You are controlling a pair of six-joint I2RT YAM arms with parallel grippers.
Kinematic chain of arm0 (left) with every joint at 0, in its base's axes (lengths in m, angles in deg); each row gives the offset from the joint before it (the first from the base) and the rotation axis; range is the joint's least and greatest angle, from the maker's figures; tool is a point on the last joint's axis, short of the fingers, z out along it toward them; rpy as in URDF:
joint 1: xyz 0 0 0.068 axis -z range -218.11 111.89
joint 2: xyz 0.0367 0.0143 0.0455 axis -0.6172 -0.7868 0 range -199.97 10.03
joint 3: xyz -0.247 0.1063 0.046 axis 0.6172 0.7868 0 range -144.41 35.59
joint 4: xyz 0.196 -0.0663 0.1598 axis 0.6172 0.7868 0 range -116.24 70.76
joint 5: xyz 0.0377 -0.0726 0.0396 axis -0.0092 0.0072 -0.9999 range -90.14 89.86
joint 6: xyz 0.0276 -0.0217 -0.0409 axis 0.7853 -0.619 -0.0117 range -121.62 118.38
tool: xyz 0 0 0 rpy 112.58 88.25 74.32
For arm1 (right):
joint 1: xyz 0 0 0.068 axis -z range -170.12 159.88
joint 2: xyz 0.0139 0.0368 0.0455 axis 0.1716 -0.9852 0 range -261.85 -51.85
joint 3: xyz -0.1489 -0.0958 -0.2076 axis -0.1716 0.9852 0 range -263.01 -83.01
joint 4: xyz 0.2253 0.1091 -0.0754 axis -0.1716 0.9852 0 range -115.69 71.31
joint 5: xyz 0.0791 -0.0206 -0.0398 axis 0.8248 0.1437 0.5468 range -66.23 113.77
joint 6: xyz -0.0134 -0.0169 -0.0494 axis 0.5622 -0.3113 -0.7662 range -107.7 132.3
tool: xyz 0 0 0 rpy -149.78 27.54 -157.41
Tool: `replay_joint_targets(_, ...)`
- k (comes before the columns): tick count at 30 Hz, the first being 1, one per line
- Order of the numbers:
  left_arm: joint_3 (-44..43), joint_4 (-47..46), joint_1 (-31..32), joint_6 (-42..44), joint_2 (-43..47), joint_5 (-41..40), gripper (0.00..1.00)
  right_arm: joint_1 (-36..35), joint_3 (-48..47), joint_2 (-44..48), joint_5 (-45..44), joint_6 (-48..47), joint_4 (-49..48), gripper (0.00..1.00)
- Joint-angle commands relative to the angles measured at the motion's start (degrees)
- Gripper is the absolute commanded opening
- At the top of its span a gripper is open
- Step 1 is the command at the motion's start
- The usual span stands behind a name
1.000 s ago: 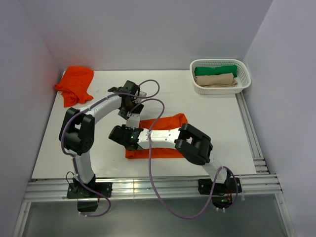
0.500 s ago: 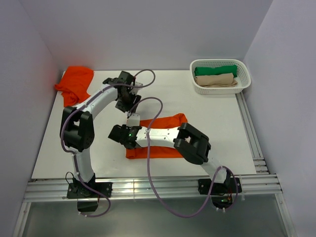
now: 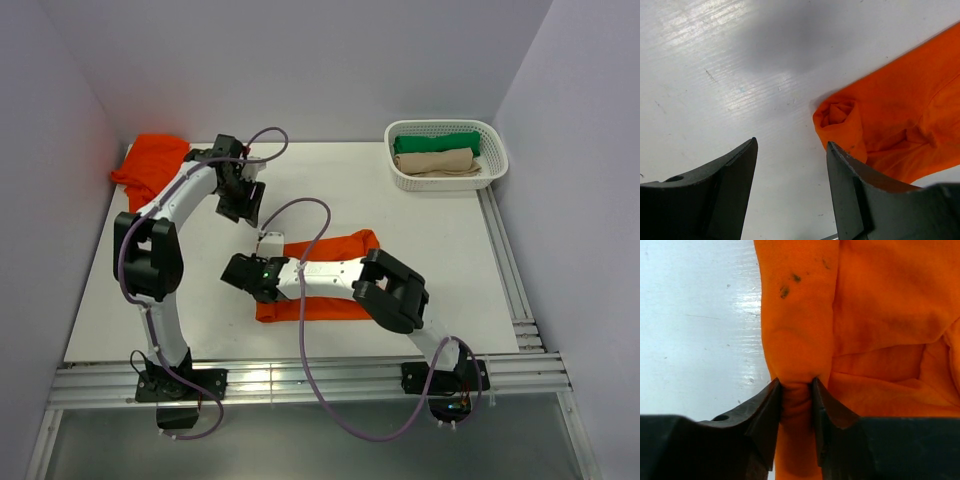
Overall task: Roll the t-shirts
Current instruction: Roll the tshirt
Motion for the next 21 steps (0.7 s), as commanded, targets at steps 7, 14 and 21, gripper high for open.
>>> replay_joint_targets(7,6.1,-2.0,-1.5,3.3,4.8,6.6,0.63,3.8,22.6,12.2,12.5,2.9,-27.8,0.33)
replay_joint_targets(14,14.3,-5.9,-1.8,3.8,8.4,14.3,0.64,7.4,40.0,17.3,20.9,9.7,-50.1,0.33)
replay_joint_targets(21,20.2,-12.1,-1.2,3.8,9.4,17.6,0.65,9.4,46.3,13.9,27.1,16.2,-68.1,0.33)
